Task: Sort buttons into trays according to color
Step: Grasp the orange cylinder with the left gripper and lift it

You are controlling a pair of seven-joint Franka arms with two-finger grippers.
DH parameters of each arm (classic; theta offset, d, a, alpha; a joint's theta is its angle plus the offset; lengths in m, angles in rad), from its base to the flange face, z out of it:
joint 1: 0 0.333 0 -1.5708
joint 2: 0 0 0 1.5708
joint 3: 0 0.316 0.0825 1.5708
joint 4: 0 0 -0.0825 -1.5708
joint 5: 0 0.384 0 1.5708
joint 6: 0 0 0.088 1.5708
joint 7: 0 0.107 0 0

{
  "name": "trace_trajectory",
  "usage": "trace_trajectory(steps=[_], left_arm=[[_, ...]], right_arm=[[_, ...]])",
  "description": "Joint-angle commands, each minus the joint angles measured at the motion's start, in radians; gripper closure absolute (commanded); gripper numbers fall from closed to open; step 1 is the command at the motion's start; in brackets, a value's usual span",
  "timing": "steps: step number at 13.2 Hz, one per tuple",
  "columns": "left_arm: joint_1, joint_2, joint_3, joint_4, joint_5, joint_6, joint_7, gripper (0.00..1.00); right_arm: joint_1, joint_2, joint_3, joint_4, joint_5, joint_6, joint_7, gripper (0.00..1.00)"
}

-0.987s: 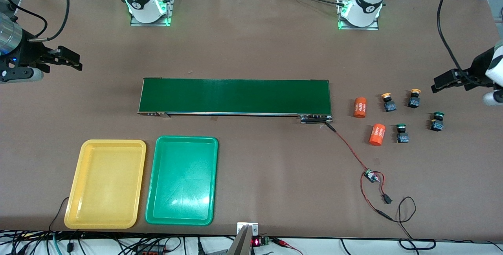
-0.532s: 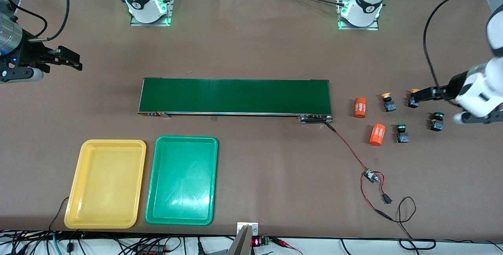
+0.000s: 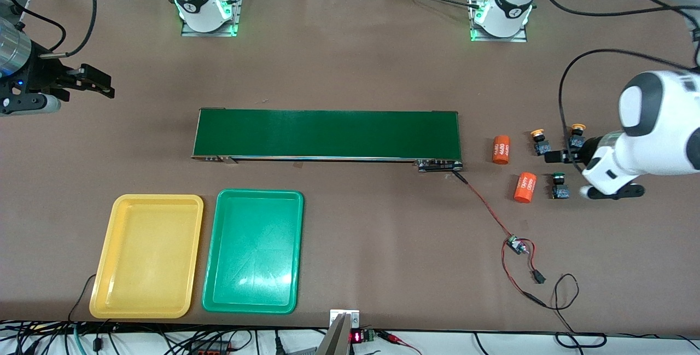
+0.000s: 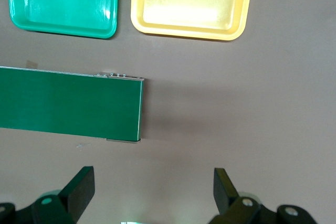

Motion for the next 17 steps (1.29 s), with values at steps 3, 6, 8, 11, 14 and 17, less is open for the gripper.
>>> trace_trajectory(steps=[3,6,8,11,14,17], left_arm=[[0.008,0.073,-0.007,-0.133,-0.019,0.304,0.284,0.0],[0.003,0.131,-0.027,-0.125,-0.016,0.391,0.381,0.0],[0.001,0.16,-0.032,-0.125,-0.014,0.453,0.43,0.0],[0.009,0.205,-0.032,-0.126,-0.019,0.49,0.46,0.0],[0.015,0.216,-0.032,-0.127,-0.019,0.491,0.478,0.11],[0.015,0.195,-0.033,-0.127,-0.025,0.474,0.465,0.92]], right_arm=[[-0.008,-0.005,0.002,0.004,0.017,-0.016,-0.017,0.0],[-0.008,-0.005,0.002,0.004,0.017,-0.017,-0.017,0.0],[-0.008,-0.005,0.002,0.004,0.017,-0.017,-0.017,0.0],[-0.008,-0.005,0.002,0.004,0.017,-0.019,-0.017,0.0],[-0.008,-0.005,0.002,0.004,0.017,-0.019,-0.017,0.0],[-0.008,-0.005,0.002,0.004,0.017,-0.019,-0.017,0.0]])
